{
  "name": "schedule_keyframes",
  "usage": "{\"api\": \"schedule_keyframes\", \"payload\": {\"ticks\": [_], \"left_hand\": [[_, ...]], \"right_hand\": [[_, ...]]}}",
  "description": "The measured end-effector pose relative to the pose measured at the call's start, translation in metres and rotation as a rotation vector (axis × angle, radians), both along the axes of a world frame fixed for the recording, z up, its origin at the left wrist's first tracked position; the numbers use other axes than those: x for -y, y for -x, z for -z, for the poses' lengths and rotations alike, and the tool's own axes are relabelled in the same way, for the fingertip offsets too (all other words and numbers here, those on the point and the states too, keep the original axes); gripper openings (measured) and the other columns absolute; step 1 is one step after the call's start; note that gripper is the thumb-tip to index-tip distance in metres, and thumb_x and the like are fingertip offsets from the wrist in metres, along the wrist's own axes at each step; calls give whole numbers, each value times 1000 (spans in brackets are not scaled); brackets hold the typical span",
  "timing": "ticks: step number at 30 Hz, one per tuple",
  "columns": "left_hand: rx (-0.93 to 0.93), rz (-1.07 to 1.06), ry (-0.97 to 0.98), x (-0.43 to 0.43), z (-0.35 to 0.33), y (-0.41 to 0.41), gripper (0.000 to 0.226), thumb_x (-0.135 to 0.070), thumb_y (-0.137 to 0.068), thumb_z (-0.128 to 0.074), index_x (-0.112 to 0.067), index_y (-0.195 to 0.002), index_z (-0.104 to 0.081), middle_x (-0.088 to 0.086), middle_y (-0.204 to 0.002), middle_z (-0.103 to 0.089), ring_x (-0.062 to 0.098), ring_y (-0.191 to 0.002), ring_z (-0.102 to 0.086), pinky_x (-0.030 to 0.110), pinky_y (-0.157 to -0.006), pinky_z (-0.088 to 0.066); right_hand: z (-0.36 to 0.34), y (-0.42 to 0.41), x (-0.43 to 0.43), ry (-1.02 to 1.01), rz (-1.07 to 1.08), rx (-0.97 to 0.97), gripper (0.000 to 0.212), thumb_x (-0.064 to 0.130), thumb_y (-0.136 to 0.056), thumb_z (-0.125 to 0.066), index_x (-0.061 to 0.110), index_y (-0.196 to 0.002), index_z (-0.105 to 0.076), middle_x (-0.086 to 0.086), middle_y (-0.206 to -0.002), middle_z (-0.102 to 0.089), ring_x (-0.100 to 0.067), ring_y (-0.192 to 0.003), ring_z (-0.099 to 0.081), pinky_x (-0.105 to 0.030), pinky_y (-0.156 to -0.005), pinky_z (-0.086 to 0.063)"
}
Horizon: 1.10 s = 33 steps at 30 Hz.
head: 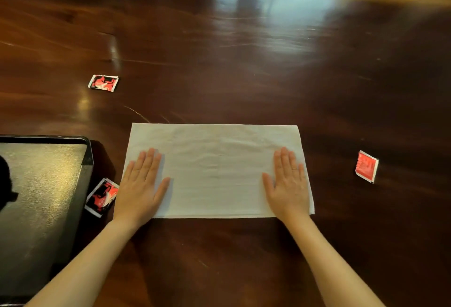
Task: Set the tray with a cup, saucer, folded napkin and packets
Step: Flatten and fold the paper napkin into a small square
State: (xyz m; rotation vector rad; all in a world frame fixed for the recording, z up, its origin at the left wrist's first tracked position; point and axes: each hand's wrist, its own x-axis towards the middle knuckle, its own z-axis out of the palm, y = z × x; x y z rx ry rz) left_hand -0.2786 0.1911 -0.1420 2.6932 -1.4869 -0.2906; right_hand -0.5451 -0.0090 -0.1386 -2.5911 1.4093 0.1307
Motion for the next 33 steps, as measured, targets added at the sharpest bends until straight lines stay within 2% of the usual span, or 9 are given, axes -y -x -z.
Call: {"api": "schedule_keyframes", "payload": {"ticks": [6, 8, 10, 12, 16, 20, 23, 29, 33], "left_hand": [[-39, 486, -2, -24, -15, 8, 61, -49, -98, -22, -12, -145, -30, 11, -153, -28, 23, -142, -23, 35, -118, -7], [17, 637, 33, -37, -24, 23, 53, -41, -100, -25, -9, -134, -50, 11, -143, -45, 25, -133, -42, 35, -116, -15], [116, 702, 91, -45, -35, 30, 53, -20, -103, -15, -5, -119, -64, 13, -127, -61, 28, -118, -58, 38, -113, -20], [212, 743, 151, -47, -42, 30, 69, 0, -98, -3, -3, -105, -71, 15, -112, -69, 28, -102, -67, 36, -102, -40], [347, 821, 75, -41, -42, 31, 49, 9, -76, -30, -2, -92, -75, 16, -97, -74, 28, -89, -71, 38, -69, -60], [351, 786, 57, -32, -38, 37, 39, 3, -72, -37, -3, -79, -75, 16, -81, -73, 28, -75, -72, 31, -55, -59], [242, 668, 95, -28, -43, 41, 20, -4, -72, -41, -9, -70, -61, 8, -67, -61, 23, -57, -59, 28, -39, -47], [114, 427, 101, -28, -41, 43, 14, -23, -70, -43, -12, -75, -50, 5, -71, -52, 25, -63, -50, 34, -50, -44], [157, 430, 62, -34, -35, 32, 18, -22, -79, -42, -11, -86, -54, 7, -78, -55, 28, -67, -52, 36, -52, -43]], "right_hand": [[-10, 16, 11, -3, -35, -67, 75, 57, -88, 1, 13, -148, 4, -5, -158, 6, -18, -146, 8, -32, -116, 14], [-22, 20, 2, 71, -91, -58, 74, 53, -93, -5, 6, -147, -23, -13, -155, -21, -25, -144, -20, -39, -118, -12], [-33, 28, -18, 176, -294, 28, 61, 47, -96, -23, 5, -125, -58, -15, -133, -56, -30, -121, -55, -41, -102, -42], [-37, 41, -42, 237, -512, 79, 36, 37, -88, -50, 8, -101, -68, -10, -108, -68, -27, -95, -66, -38, -84, -54], [-34, 53, -56, 248, -612, -133, 21, 2, -69, -70, 3, -89, -66, -9, -83, -62, -23, -73, -59, -33, -66, -55], [-39, 45, -54, 352, -654, -215, 22, -13, -58, -53, 6, -67, -61, -7, -63, -52, -20, -57, -49, -30, -51, -47], [-39, 41, -53, 373, -631, -216, 23, -12, -56, -61, 9, -63, -54, -5, -61, -48, -19, -54, -45, -29, -49, -41], [-52, 31, -44, 343, -469, -92, 27, -5, -52, -71, 12, -53, -51, -2, -59, -44, -17, -51, -41, -28, -46, -31], [-48, 32, -31, 335, -453, 129, 20, -3, -66, -63, 10, -78, -53, -3, -67, -48, -17, -56, -45, -28, -49, -40]]}}
